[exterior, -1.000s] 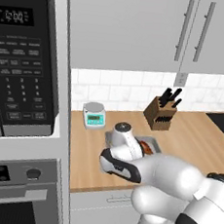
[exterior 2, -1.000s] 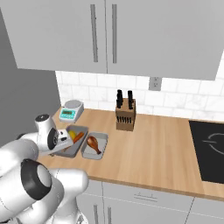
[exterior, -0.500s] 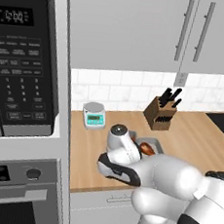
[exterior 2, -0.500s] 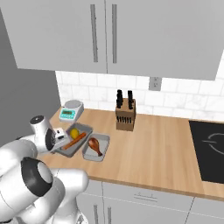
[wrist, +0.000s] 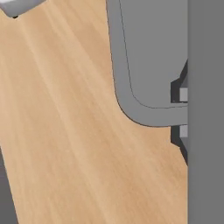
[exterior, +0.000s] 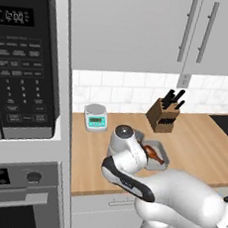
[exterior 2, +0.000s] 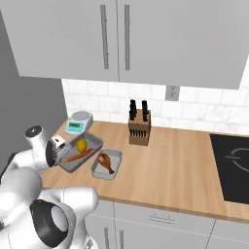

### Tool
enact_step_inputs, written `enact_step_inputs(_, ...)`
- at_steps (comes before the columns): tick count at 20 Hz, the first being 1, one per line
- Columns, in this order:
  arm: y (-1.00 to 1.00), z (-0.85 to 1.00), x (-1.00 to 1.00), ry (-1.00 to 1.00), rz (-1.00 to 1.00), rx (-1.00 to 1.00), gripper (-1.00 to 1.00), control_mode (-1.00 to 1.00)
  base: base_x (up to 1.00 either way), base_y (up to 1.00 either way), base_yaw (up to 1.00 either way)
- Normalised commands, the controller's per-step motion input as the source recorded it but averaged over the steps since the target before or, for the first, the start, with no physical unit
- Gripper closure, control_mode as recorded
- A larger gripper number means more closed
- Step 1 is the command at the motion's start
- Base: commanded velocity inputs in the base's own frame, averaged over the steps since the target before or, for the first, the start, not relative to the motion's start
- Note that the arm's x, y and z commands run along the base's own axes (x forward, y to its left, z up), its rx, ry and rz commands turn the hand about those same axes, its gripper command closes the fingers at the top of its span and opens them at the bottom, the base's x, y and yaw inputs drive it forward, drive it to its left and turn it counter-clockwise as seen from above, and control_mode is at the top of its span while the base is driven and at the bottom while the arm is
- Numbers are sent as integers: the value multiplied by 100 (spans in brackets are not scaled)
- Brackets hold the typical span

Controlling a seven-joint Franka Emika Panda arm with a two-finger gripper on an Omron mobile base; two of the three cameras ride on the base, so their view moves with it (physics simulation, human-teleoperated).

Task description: Take the meat container that has the chicken drumstick and place it on the second highest rack of the freezer. Then take the vegetable container that has the lemon and carrot and place it on the highest rack of the freezer.

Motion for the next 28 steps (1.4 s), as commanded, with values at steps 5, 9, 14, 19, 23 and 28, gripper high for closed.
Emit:
enact_step_inputs(5, 0, 48, -25, -3, 31, -13, 100, -100, 0, 0, 0)
enact_step_inputs(9, 0, 56, -27, 0, 34, -12, 100, -100, 0, 0, 0)
enact_step_inputs(14, -9, 69, -38, 0, 28, -2, 100, -100, 0, 0, 0)
enact_step_inputs(19, -37, 61, -29, 0, 34, 0, 100, -100, 0, 0, 0)
enact_step_inputs(23, -29, 23, -4, 0, 29, -4, 100, -100, 0, 0, 0)
enact_step_inputs(28, -15, 0, -14, 0, 24, -8, 100, -100, 0, 0, 0)
